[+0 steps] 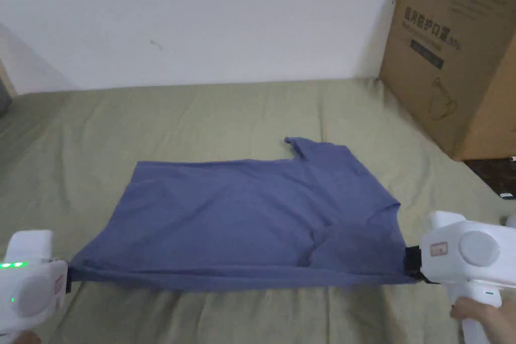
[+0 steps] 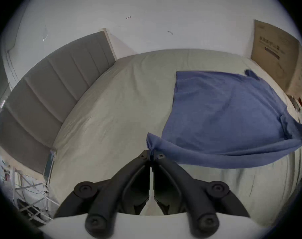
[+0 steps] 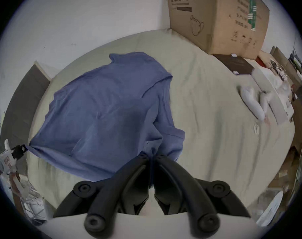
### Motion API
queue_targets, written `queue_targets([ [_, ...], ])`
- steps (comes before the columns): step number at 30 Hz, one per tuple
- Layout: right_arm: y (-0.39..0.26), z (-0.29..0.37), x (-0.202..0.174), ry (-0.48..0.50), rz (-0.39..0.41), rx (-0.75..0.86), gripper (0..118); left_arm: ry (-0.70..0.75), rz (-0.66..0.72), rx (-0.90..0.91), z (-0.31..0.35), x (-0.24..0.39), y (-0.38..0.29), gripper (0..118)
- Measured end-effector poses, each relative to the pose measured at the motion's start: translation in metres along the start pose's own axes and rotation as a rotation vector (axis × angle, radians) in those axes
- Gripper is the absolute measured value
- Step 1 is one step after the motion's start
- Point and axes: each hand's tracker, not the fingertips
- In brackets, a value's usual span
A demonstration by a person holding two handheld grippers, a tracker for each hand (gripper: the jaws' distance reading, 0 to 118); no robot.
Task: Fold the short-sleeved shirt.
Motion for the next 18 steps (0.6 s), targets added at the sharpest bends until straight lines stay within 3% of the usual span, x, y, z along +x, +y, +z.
queue_targets([
  [5, -0.087, 0.029, 0.010, -0.046, 0.031, -0.008, 1, -0.035, 0.030, -0.062, 0.043, -0.016, -0.083, 2],
  [8, -0.113, 0.032, 0.023, -0.024, -0.029, -0.044, 1, -0.034, 0.042, -0.083, 0.053, -0.017, -0.109, 2],
  [12, -0.116, 0.033, 0.033, -0.009, -0.047, -0.019, 2, -0.033, 0.003, -0.070, 0.058, -0.008, -0.126, 2],
  [13, -0.114, 0.033, 0.033, 0.003, -0.056, -0.013, 4, -0.033, -0.002, -0.067, 0.057, -0.006, -0.125, 2],
  [14, -0.114, 0.034, 0.032, 0.008, -0.061, -0.013, 14, -0.035, -0.001, -0.065, 0.057, -0.006, -0.124, 6],
  [16, -0.111, 0.037, 0.029, -0.030, -0.036, -0.006, 71, -0.090, 0.025, -0.100, 0.057, -0.009, -0.119, 43],
  [17, -0.111, 0.038, 0.029, -0.050, -0.021, 0.003, 85, -0.134, 0.047, -0.115, 0.057, -0.012, -0.118, 64],
  [18, -0.111, 0.043, 0.028, -0.062, -0.009, 0.017, 85, -0.170, 0.070, -0.123, 0.058, -0.015, -0.117, 89],
])
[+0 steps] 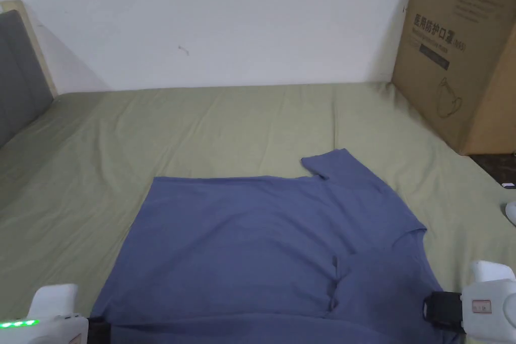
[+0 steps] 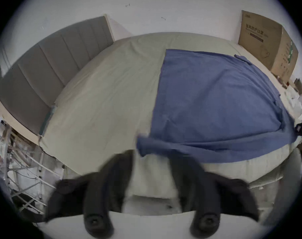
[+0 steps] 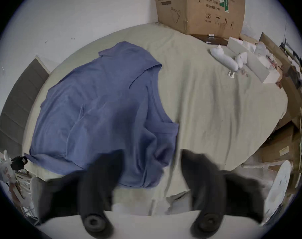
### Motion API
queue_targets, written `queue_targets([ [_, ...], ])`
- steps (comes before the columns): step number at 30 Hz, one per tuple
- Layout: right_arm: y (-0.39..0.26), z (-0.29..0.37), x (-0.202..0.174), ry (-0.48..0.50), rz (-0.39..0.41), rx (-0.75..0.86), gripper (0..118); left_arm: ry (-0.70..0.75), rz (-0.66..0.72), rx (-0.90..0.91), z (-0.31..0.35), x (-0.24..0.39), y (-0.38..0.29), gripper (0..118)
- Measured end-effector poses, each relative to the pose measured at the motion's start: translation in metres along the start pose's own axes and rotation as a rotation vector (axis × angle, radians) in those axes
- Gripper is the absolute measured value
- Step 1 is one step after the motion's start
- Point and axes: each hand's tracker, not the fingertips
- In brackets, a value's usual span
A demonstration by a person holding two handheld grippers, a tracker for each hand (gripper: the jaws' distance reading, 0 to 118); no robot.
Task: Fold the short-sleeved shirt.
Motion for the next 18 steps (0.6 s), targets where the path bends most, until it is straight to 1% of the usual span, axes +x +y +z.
queue_targets([
  [1, 0.001, 0.006, 0.000, 0.002, 0.002, 0.015, 85, -0.026, 0.013, -0.007, 0.004, -0.002, 0.002, 94],
  [2, 0.001, 0.010, 0.000, 0.004, 0.001, 0.023, 85, -0.015, 0.014, 0.009, 0.010, -0.004, 0.002, 94],
  [6, 0.005, 0.023, -0.003, 0.044, -0.004, 0.051, 85, 0.003, 0.000, 0.065, 0.034, -0.005, 0.003, 92],
  [7, 0.004, 0.027, -0.005, 0.064, 0.007, 0.071, 82, -0.010, 0.001, 0.090, 0.040, -0.005, 0.001, 91],
  [8, 0.003, 0.031, -0.008, 0.067, 0.019, 0.089, 75, -0.021, 0.004, 0.103, 0.045, -0.004, -0.001, 86],
  [9, 0.002, 0.035, -0.014, 0.051, 0.040, 0.100, 53, -0.024, 0.001, 0.100, 0.049, -0.003, -0.003, 67],
  [10, 0.000, 0.036, -0.018, 0.037, 0.060, 0.100, 29, -0.027, 0.001, 0.095, 0.049, -0.002, -0.008, 45],
  [11, -0.001, 0.034, -0.019, 0.036, 0.072, 0.087, 1, -0.028, 0.001, 0.086, 0.049, -0.001, -0.012, 18],
  [12, -0.003, 0.032, -0.019, 0.048, 0.076, 0.053, 0, -0.015, -0.005, 0.081, 0.048, 0.002, -0.020, 0],
  [13, -0.006, 0.029, -0.019, 0.076, 0.076, 0.035, 0, -0.023, -0.011, 0.079, 0.046, 0.003, -0.026, 0],
  [14, -0.009, 0.026, -0.019, 0.080, 0.076, 0.023, 0, -0.021, -0.023, 0.056, 0.043, 0.004, -0.031, 0],
  [16, -0.014, 0.021, -0.018, 0.054, 0.071, 0.016, 0, -0.015, -0.013, 0.042, 0.036, 0.003, -0.038, 0],
  [18, -0.017, 0.021, -0.013, 0.064, 0.050, 0.014, 0, -0.030, 0.022, 0.041, 0.032, -0.002, -0.044, 0],
])
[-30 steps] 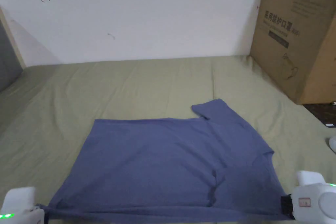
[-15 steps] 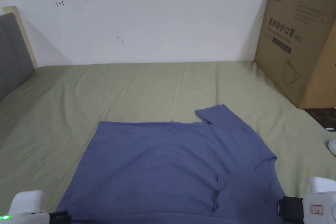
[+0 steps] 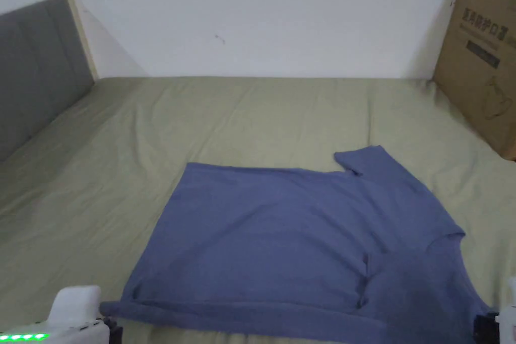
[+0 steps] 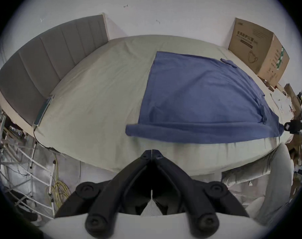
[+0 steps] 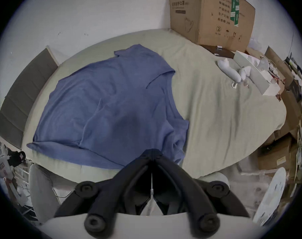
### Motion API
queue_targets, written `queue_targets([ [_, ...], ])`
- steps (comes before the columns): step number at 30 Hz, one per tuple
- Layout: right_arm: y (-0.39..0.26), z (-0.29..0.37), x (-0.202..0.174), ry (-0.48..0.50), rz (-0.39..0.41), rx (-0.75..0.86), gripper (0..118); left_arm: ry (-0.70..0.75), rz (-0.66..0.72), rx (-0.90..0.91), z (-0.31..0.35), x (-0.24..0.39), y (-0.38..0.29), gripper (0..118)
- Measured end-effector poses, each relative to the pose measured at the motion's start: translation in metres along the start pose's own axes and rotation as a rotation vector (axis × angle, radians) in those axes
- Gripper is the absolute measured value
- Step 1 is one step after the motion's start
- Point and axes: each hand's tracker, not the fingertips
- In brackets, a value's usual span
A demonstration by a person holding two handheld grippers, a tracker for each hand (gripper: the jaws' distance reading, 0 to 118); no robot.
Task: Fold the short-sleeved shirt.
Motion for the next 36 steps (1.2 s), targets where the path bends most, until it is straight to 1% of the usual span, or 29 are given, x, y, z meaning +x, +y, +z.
queue_targets([
  [1, -0.001, 0.000, 0.002, 0.007, -0.012, -0.001, 0, 0.000, 0.026, 0.011, -0.003, -0.006, -0.001, 1],
  [2, -0.001, 0.000, 0.003, 0.006, -0.016, -0.003, 0, -0.003, 0.040, 0.014, -0.008, -0.013, 0.000, 13],
  [3, 0.000, -0.001, 0.004, 0.001, -0.016, -0.004, 0, 0.009, 0.047, 0.008, -0.012, -0.016, 0.002, 47],
  [4, 0.000, -0.001, 0.004, -0.011, -0.010, -0.005, 0, 0.010, 0.055, 0.006, -0.018, -0.021, 0.005, 68],
  [5, 0.001, -0.002, 0.005, -0.023, -0.002, -0.007, 0, 0.007, 0.064, 0.013, -0.022, -0.025, 0.008, 79],
  [6, 0.002, -0.003, 0.006, -0.033, 0.000, -0.010, 0, 0.017, 0.082, 0.023, -0.027, -0.028, 0.012, 82],
  [10, 0.004, -0.007, 0.007, -0.026, -0.008, -0.019, 0, 0.001, 0.138, 0.017, -0.054, -0.044, 0.030, 80],
  [11, 0.004, -0.008, 0.006, -0.029, -0.007, -0.022, 0, -0.013, 0.163, 0.010, -0.060, -0.046, 0.034, 76],
  [12, 0.004, -0.010, 0.005, -0.034, -0.003, -0.027, 0, -0.035, 0.188, -0.005, -0.068, -0.050, 0.038, 49],
  [13, 0.003, -0.011, 0.004, -0.039, 0.001, -0.031, 0, -0.041, 0.182, 0.001, -0.069, -0.045, 0.039, 27],
  [14, 0.002, -0.012, 0.003, -0.042, 0.003, -0.034, 0, -0.039, 0.175, -0.002, -0.067, -0.036, 0.040, 16],
  [15, 0.001, -0.013, 0.004, -0.042, 0.005, -0.039, 0, -0.039, 0.153, -0.021, -0.072, -0.033, 0.040, 16],
  [16, -0.001, -0.014, 0.004, -0.041, 0.004, -0.044, 0, -0.035, 0.120, -0.054, -0.075, -0.028, 0.040, 6],
  [19, -0.002, -0.012, 0.011, -0.033, -0.029, -0.047, 0, -0.018, 0.111, -0.039, -0.063, -0.018, 0.044, 4],
  [21, 0.001, -0.007, 0.018, 0.012, -0.070, -0.019, 0, -0.028, 0.111, -0.021, -0.056, -0.019, 0.047, 4],
  [23, 0.008, -0.002, 0.021, 0.000, -0.082, 0.002, 0, -0.017, 0.076, -0.021, -0.050, -0.015, 0.050, 4],
  [24, 0.013, -0.002, 0.023, -0.006, -0.082, 0.005, 5, -0.011, 0.055, -0.016, -0.047, -0.012, 0.051, 4],
  [25, 0.016, -0.003, 0.025, -0.008, -0.082, 0.009, 28, -0.006, 0.047, -0.016, -0.045, -0.008, 0.051, 4],
  [26, 0.019, -0.006, 0.026, -0.007, -0.082, 0.008, 63, -0.003, 0.041, -0.021, -0.045, -0.010, 0.053, 4],
  [27, 0.021, -0.007, 0.027, -0.007, -0.077, 0.011, 82, 0.001, 0.038, -0.019, -0.043, -0.007, 0.052, 4],
  [29, 0.024, -0.018, 0.028, -0.006, -0.061, -0.003, 82, 0.007, 0.038, -0.018, -0.041, -0.004, 0.052, 4],
  [30, 0.024, -0.025, 0.029, -0.030, -0.058, -0.050, 82, 0.009, 0.039, -0.023, -0.044, -0.008, 0.053, 4],
  [31, 0.022, -0.032, 0.030, -0.022, -0.048, -0.056, 77, 0.013, 0.037, -0.025, -0.044, -0.008, 0.052, 4],
  [32, 0.017, -0.040, 0.031, -0.012, -0.031, -0.077, 59, 0.012, 0.038, -0.026, -0.044, -0.008, 0.051, 4],
  [33, 0.014, -0.050, 0.033, -0.024, -0.025, -0.132, 1, 0.011, 0.042, -0.031, -0.044, -0.008, 0.050, 4],
  [34, 0.008, -0.057, 0.033, -0.036, -0.028, -0.169, 1, 0.012, 0.046, -0.042, -0.048, -0.013, 0.049, 4],
  [35, 0.005, -0.056, 0.034, -0.017, -0.055, -0.152, 1, 0.011, 0.048, -0.045, -0.047, -0.014, 0.048, 4],
  [36, 0.004, -0.052, 0.033, -0.017, -0.065, -0.143, 1, 0.009, 0.052, -0.047, -0.046, -0.014, 0.045, 4],
])
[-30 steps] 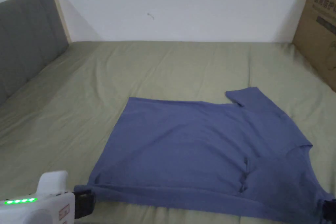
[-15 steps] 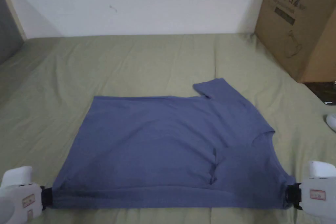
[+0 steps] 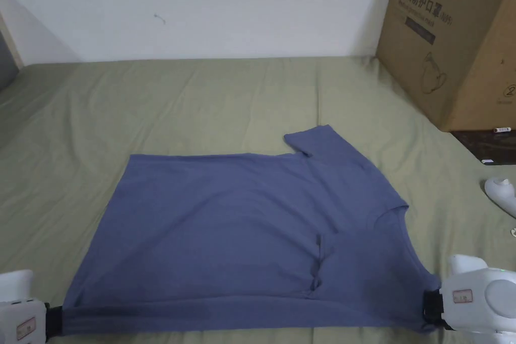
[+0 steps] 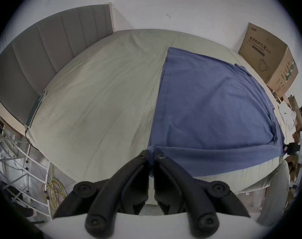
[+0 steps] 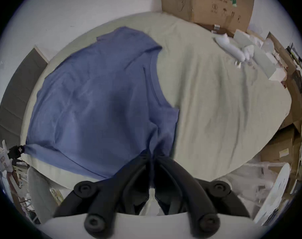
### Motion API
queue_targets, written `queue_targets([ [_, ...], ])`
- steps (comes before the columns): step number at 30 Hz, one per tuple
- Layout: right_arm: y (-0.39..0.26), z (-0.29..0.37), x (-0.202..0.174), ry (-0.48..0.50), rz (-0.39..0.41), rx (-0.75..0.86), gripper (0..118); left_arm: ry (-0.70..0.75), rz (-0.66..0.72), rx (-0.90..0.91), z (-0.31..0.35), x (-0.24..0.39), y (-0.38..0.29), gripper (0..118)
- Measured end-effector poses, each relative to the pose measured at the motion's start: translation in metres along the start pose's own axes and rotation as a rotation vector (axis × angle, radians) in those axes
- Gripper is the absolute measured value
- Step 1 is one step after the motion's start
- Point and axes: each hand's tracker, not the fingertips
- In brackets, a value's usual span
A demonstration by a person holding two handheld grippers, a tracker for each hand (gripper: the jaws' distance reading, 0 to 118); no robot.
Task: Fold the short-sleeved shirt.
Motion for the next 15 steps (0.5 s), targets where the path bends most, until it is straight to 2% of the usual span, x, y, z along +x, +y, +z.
queue_targets([
  [7, 0.022, 0.042, -0.011, 0.019, -0.008, 0.104, 1, -0.001, 0.021, -0.001, 0.008, -0.004, 0.007, 4],
  [10, 0.046, 0.050, -0.010, 0.070, -0.038, 0.131, 1, -0.011, 0.028, 0.019, 0.012, -0.004, 0.027, 4],
  [15, 0.100, 0.031, -0.015, 0.053, -0.045, 0.141, 1, -0.032, 0.047, 0.050, -0.005, -0.001, 0.085, 4],
])
